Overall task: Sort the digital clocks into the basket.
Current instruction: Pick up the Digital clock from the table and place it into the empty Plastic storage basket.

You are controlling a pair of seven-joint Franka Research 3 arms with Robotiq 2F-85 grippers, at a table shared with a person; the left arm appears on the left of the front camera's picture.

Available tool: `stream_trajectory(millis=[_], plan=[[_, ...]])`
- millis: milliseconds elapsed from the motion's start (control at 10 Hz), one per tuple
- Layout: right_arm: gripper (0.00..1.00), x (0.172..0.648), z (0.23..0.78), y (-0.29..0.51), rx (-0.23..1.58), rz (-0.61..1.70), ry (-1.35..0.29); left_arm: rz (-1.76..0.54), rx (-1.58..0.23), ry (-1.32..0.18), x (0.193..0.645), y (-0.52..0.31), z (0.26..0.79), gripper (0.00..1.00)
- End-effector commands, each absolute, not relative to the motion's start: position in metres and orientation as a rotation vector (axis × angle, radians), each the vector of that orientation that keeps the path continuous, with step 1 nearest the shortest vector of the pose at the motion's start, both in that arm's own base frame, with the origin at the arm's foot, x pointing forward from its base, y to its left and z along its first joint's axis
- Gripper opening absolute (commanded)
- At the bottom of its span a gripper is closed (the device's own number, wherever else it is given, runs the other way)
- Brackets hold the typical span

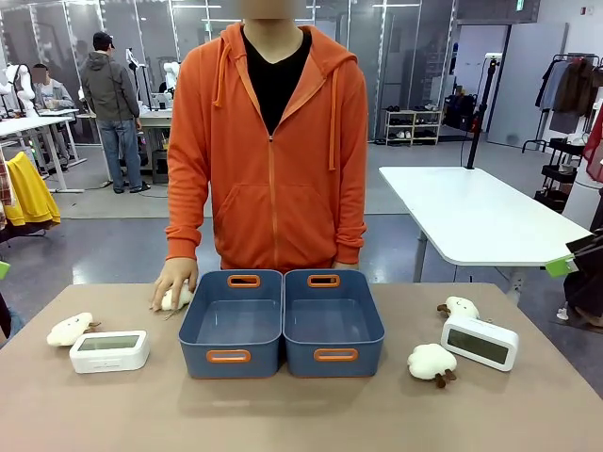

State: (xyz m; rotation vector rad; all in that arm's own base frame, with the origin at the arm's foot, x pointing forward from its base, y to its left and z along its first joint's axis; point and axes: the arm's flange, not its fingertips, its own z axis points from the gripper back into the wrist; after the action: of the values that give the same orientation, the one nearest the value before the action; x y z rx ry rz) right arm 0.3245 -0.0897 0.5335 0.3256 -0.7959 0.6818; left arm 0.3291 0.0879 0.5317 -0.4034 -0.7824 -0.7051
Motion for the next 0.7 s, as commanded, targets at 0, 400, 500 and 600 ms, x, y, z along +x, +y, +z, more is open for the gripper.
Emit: stream_trajectory(millis=[0,400,500,600], plan=[[1.0,0.3231,0.5329,-0.091,0.327,0.699,-0.8,-0.73,-0.408,-0.783,0.3289,0.0893,0.5307,1.0],[1.0,0.3231,0.5329,-0.091,0.327,0.699,-0.8,-0.73,-0.408,-0.783,0.3289,0.0893,0.5307,1.0],[1.0,0.3231,0.5329,-0.091,0.327,0.699,-0.8,-0.73,-0.408,-0.783,0.3289,0.0893,0.5307,1.0],[1.0,0.3231,0.5329,-0.091,0.327,0.699,-0.8,-0.73,-0.408,-0.783,0.3289,0.0893,0.5307,1.0]])
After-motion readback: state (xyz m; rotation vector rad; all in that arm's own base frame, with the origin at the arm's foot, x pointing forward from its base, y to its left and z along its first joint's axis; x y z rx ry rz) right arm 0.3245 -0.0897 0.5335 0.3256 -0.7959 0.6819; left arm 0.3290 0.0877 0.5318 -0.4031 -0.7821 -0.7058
